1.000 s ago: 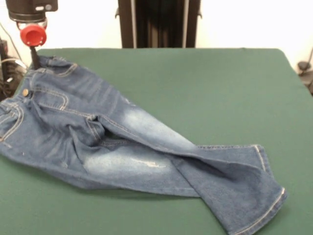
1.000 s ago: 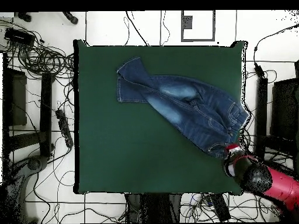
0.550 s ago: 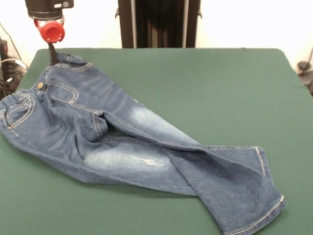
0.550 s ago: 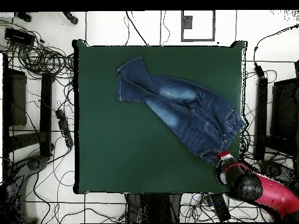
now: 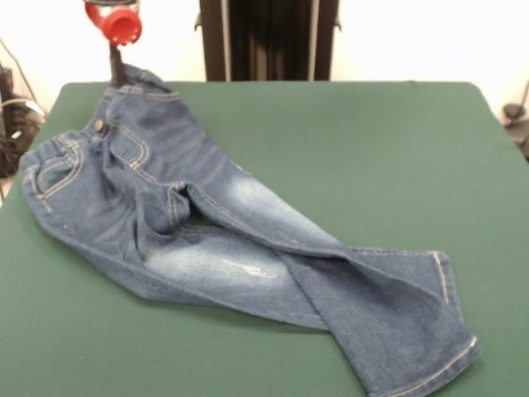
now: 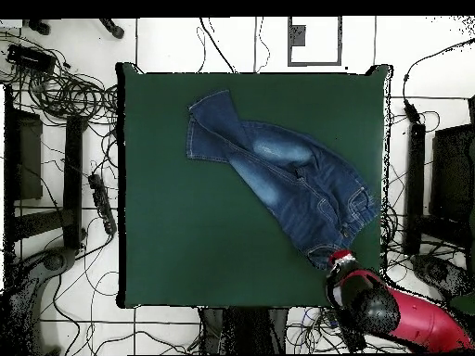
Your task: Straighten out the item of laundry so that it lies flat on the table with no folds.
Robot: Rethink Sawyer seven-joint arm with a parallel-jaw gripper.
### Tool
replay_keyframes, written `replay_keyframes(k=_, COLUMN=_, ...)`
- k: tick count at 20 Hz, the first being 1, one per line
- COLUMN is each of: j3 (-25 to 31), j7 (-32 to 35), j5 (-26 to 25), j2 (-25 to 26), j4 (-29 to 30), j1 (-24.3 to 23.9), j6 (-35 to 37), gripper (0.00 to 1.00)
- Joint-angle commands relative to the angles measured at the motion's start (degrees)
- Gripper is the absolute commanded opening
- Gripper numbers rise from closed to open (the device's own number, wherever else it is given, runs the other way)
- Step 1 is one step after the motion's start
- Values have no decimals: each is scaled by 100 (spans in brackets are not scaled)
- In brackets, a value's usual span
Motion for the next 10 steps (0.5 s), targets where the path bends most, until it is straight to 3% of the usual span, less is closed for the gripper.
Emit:
replay_keyframes(k=1, j3=-90, j7=995, j5=525, j2=-160, j4=987, j1=712, j6=-335, gripper=0)
replay_keyframes(k=10, j3=-121, j7=913, j5=801, j2=218, j4=1054, j1=766, j6=-751, gripper=0)
